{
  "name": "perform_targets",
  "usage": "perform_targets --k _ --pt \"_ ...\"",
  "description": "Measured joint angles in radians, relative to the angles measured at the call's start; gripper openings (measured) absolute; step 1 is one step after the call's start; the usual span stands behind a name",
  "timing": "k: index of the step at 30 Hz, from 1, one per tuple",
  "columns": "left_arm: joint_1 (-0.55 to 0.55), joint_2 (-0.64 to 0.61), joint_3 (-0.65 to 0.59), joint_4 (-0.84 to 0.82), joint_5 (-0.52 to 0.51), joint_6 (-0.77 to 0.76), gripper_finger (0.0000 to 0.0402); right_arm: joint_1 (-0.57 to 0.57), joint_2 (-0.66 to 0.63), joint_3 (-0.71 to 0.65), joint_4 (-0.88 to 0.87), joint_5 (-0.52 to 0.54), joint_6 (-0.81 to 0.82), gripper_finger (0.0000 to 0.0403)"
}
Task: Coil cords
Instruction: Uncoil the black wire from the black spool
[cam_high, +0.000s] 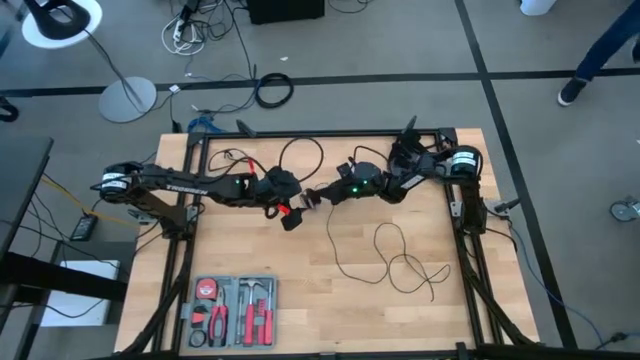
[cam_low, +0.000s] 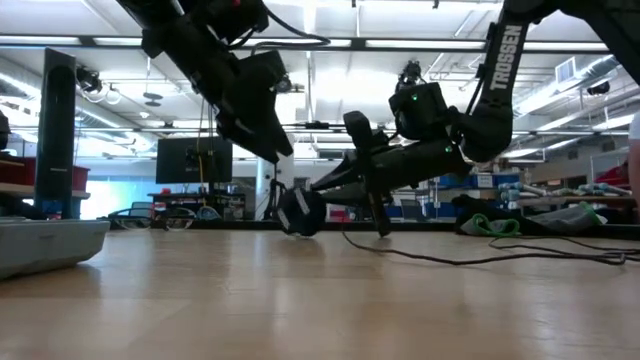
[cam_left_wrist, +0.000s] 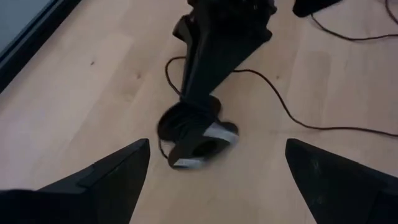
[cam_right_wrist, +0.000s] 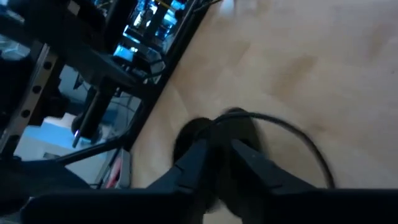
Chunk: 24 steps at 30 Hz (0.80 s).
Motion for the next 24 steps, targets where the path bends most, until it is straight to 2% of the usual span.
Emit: perform_targets --k 5,9,17,24 --pt "0.000 0.000 0.000 0.006 -0.011 -0.001 0.0379 -0.016 -0.002 0.002 -0.027 -0.024 -0.009 0.0120" --pt "0.000 0.000 0.000 0.015 -0.020 -0.001 0.0379 -0.043 -0.002 0.001 -0.026 -0.101 -0.002 0.0143" --pt "0.001 0.000 0.000 0.010 -0.028 0.003 0.0379 -0.088 -0.001 0.000 -0.010 -0.207 0.048 0.0141" --pt "0.002 0.000 0.000 -0.024 -0.130 0.024 0.0379 -0.061 -0.007 -0.001 -0.024 -0.234 0.022 0.0126"
